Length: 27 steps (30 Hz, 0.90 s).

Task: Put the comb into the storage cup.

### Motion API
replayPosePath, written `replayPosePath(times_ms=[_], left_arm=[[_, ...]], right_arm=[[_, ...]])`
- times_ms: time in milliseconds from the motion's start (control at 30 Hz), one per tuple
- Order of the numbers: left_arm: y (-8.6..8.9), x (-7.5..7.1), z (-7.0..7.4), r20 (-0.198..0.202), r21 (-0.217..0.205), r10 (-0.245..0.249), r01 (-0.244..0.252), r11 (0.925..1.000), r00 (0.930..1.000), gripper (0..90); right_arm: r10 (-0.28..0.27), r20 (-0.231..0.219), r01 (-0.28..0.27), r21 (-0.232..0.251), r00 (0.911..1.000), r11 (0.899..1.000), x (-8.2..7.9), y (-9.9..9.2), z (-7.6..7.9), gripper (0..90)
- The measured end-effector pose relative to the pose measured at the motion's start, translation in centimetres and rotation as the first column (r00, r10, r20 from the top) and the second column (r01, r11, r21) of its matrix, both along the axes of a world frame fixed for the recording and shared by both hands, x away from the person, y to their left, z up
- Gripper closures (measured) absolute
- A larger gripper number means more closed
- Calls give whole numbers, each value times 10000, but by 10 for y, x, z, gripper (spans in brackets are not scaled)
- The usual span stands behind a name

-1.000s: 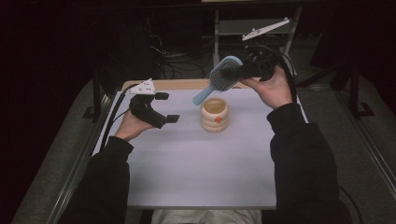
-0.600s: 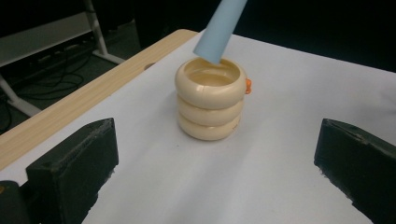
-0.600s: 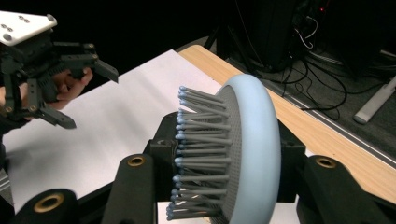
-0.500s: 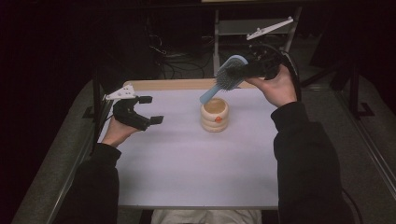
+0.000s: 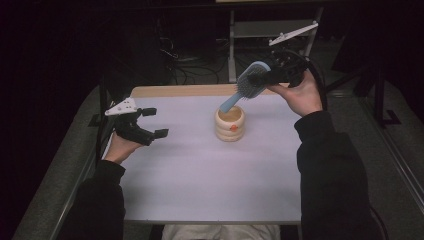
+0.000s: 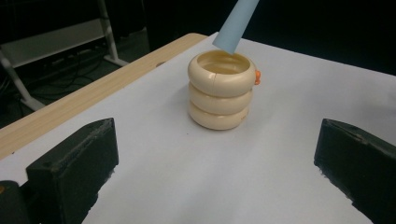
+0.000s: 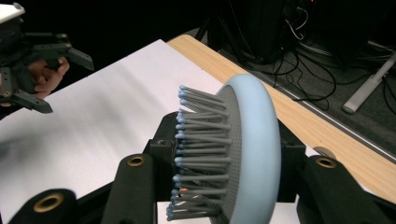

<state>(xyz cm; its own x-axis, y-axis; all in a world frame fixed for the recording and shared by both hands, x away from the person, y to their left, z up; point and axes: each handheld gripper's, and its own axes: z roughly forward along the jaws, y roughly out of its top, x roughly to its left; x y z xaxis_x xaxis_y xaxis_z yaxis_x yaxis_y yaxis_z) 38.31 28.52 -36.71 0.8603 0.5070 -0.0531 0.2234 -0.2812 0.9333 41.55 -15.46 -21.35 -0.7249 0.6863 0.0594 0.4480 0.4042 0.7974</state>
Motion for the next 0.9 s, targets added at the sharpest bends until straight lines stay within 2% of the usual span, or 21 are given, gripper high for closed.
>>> replayPosePath(times_ms=[300, 400, 667, 767, 900], left_arm=[[13, -5, -5, 93, -409, 264, -260, 9988, 9996, 0], [17, -7, -7, 144, -415, 357, -351, 9985, 9993, 0], [31, -11, -15, 68, -624, 535, -530, 9966, 9985, 0], [36, -13, -18, 15, -864, 483, -480, 9951, 9988, 0], [42, -17, -24, 36, -984, 694, -687, 9928, 9976, 0]], right_arm=[[-156, -233, 155, -34, 9996, 9999, 6, -3, -13, 538], [-184, -308, 179, -142, 9994, 9997, 8, -3, -18, 538], [-238, -510, 226, -232, 9984, 9995, 12, -3, -29, 537], [-261, -592, 247, -236, 9979, 9994, 14, -3, -34, 537], [-244, -683, 229, -228, 9974, 9995, 18, -2, -40, 537]])
